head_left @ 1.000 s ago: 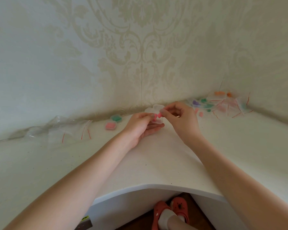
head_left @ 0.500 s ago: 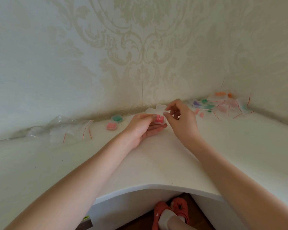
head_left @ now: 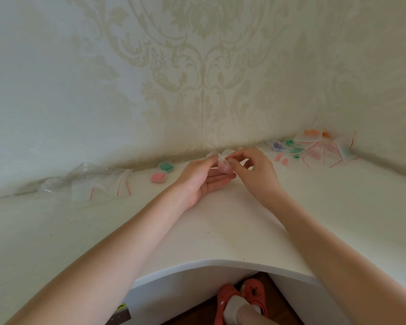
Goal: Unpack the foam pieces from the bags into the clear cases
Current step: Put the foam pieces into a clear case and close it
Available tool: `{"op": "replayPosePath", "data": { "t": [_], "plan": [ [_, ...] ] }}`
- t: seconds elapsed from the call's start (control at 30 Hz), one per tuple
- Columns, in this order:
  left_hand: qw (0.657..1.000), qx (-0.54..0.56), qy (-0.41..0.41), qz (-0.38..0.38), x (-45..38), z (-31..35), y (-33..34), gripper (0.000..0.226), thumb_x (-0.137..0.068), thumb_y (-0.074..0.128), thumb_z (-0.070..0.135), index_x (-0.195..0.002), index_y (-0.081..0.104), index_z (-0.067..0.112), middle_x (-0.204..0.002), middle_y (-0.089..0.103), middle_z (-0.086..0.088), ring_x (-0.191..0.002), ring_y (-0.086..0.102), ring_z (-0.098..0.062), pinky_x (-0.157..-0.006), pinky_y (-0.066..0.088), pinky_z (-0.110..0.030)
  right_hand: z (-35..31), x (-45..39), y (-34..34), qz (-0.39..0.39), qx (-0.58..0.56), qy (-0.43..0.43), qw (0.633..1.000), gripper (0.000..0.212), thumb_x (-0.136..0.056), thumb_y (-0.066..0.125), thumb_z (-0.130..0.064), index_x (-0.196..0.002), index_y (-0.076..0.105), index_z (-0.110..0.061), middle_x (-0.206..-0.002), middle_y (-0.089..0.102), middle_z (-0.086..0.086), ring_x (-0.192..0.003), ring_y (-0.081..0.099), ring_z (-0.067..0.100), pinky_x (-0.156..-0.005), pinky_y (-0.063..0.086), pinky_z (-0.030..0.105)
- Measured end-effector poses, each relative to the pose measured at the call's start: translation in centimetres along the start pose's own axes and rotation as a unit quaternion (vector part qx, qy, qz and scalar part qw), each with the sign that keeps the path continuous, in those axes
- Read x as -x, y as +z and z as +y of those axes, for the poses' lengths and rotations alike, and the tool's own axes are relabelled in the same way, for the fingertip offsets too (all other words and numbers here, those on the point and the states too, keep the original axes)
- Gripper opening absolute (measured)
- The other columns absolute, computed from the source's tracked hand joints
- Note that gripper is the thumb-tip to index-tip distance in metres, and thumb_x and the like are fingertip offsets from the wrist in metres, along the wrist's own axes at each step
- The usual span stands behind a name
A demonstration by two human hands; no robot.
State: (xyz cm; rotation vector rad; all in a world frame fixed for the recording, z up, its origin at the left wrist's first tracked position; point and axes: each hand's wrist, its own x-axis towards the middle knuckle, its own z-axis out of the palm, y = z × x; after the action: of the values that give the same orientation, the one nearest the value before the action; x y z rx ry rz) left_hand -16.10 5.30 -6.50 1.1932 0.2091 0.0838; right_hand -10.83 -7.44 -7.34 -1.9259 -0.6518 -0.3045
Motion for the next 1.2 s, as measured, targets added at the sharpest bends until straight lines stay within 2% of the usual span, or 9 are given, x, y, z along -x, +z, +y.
{"op": "replayPosePath", "data": {
  "t": [0.3,0.43,0.6,0.7,0.77,0.87,0.97,1.1,1.2],
  "plan": [
    [0.998,-0.049,0.040,-0.021,-0.3,-0.8,-0.5,0.014,-0.090,0.057,0.001,-0.102,0.065,0.002,-0.084,0.070,-0.011,-0.076,0.071,-0.016,-0.078,0.057,-0.025,0.1,0.1,0.3,-0.035,-0.034,0.005,0.999,0.011,-0.088,0.064,-0.025,-0.099,0.063,-0.025,-0.094,0.060,-0.005,-0.073,0.054,0.010,-0.066,0.045,0.015],
    [0.988,-0.088,0.115,0.055,-0.3,1.0,-0.4,0.028,-0.082,0.066,-0.002,-0.105,0.054,0.007,-0.077,0.069,-0.010,-0.067,0.069,-0.017,-0.065,0.058,-0.024,0.2,-0.1,0.2,-0.009,-0.031,0.007,0.999,0.009,-0.092,0.058,-0.023,-0.100,0.062,-0.020,-0.088,0.056,-0.010,-0.075,0.054,0.013,-0.063,0.041,0.012],
    [0.867,-0.316,0.264,0.280,-0.4,4.6,-5.5,0.012,-0.089,0.049,0.010,-0.090,0.056,0.020,-0.082,0.067,0.002,-0.069,0.064,-0.013,-0.043,0.049,-0.029,0.5,-0.2,-0.2,-0.002,-0.014,0.043,0.999,0.013,-0.095,0.050,-0.015,-0.098,0.059,-0.023,-0.087,0.053,-0.008,-0.066,0.045,0.005,-0.053,0.037,0.005],
    [0.798,-0.439,0.278,0.304,-0.4,4.7,-7.7,0.019,-0.091,0.044,0.005,-0.087,0.058,0.017,-0.093,0.066,-0.011,-0.067,0.063,-0.016,-0.034,0.042,-0.012,0.7,-0.3,-0.2,-0.014,0.015,0.038,0.999,0.020,-0.092,0.048,-0.008,-0.094,0.058,-0.025,-0.097,0.055,-0.003,-0.070,0.048,0.005,-0.057,0.037,0.005],
    [0.799,-0.464,0.241,0.297,-0.3,4.5,-8.0,0.015,-0.091,0.044,0.004,-0.086,0.056,0.012,-0.090,0.065,-0.013,-0.057,0.062,-0.019,-0.036,0.045,-0.015,0.9,-0.3,-0.3,-0.020,0.023,0.042,0.999,0.028,-0.088,0.046,-0.001,-0.096,0.059,-0.024,-0.102,0.056,-0.001,-0.074,0.049,0.007,-0.058,0.037,0.004],
    [0.832,-0.453,0.156,0.281,-0.4,4.2,-8.3,0.008,-0.089,0.047,0.007,-0.085,0.051,0.013,-0.083,0.066,-0.013,-0.048,0.064,-0.031,-0.049,0.056,-0.039,1.0,-0.4,-0.6,-0.017,0.019,0.059,0.998,0.036,-0.083,0.042,0.005,-0.099,0.060,-0.021,-0.101,0.055,0.000,-0.075,0.048,0.008,-0.055,0.037,0.004],
    [0.824,-0.468,0.145,0.286,-0.1,4.2,-8.7,0.013,-0.089,0.052,0.008,-0.078,0.050,0.015,-0.077,0.068,-0.008,-0.046,0.065,-0.027,-0.054,0.055,-0.036,1.1,-0.5,-0.5,-0.014,0.023,0.066,0.997,0.036,-0.082,0.041,0.006,-0.099,0.062,-0.020,-0.099,0.055,-0.001,-0.072,0.046,0.005,-0.054,0.036,0.005],
    [0.755,-0.543,0.142,0.339,0.3,4.3,-8.3,0.019,-0.088,0.049,0.007,-0.072,0.055,0.017,-0.054,0.055,0.007,-0.026,0.048,-0.003,-0.044,0.033,-0.018,1.1,-0.4,-0.4,-0.021,0.033,0.057,0.998,0.035,-0.082,0.042,0.005,-0.096,0.064,-0.018,-0.098,0.056,0.001,-0.071,0.047,0.006,-0.057,0.036,0.003],
    [0.706,-0.597,0.131,0.358,0.5,4.5,-8.2,0.021,-0.082,0.051,0.004,-0.068,0.062,0.014,-0.058,0.055,0.003,-0.040,0.053,-0.005,-0.040,0.035,-0.021,1.1,-0.4,-0.4,-0.022,0.038,0.056,0.997,0.034,-0.082,0.042,0.005,-0.094,0.065,-0.016,-0.096,0.056,0.000,-0.070,0.047,0.006,-0.058,0.035,0.003]
  ]
}}
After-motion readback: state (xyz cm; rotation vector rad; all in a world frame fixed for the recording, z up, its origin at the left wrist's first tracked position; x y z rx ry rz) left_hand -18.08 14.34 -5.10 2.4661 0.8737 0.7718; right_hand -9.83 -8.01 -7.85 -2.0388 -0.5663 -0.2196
